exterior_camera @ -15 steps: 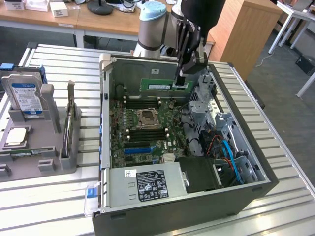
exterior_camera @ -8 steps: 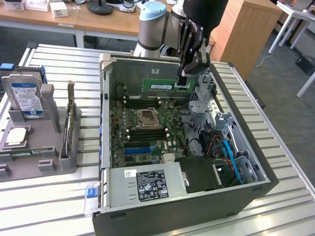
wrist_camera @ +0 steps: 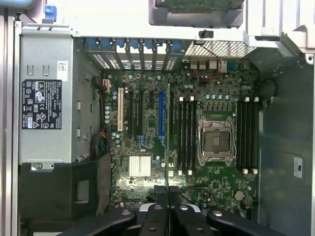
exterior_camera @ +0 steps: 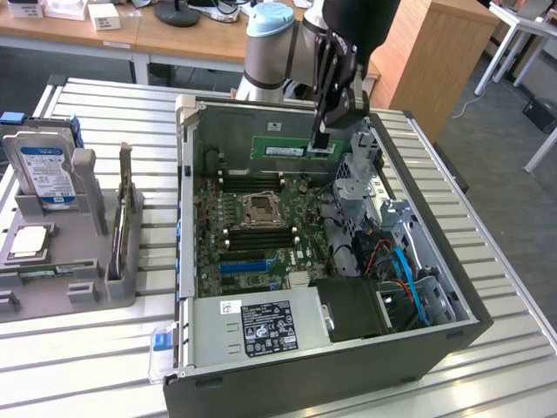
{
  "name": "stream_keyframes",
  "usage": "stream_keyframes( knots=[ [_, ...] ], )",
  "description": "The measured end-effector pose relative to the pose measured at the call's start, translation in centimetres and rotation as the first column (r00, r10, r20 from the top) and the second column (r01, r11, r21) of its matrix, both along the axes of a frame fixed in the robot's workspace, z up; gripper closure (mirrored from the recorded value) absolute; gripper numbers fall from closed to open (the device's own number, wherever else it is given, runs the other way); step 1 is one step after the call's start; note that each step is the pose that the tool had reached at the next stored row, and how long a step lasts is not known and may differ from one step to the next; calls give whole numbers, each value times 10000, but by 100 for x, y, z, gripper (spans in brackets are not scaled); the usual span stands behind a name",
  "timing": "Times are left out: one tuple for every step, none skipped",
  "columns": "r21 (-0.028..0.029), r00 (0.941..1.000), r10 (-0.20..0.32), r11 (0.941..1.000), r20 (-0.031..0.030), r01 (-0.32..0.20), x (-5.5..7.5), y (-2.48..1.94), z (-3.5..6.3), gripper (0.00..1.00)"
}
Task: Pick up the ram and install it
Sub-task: 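Pick up the ram and move it above insertion slot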
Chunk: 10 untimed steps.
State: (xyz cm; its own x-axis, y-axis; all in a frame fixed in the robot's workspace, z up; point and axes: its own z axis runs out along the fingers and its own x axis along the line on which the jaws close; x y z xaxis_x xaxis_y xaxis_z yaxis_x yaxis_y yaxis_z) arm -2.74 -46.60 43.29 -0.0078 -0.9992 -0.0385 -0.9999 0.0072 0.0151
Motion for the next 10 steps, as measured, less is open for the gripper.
stream_keyframes(
  knots=[
    [1,10000,0,10000,-1,0,0,18,-1,88],
    [3,10000,0,10000,0,0,0,36,-3,88],
    [4,10000,0,10000,0,0,0,56,-4,88],
    [5,10000,0,10000,-1,0,0,77,-5,88],
    [7,10000,0,10000,-1,0,0,99,-7,88],
    [11,10000,0,10000,0,0,0,121,-9,88],
    [14,10000,0,10000,0,0,0,143,-11,88],
    [17,10000,0,10000,-1,0,0,164,-12,88],
    [21,10000,0,10000,-1,0,0,183,-14,88],
    [26,10000,0,10000,-1,0,0,203,-16,88]
  ],
)
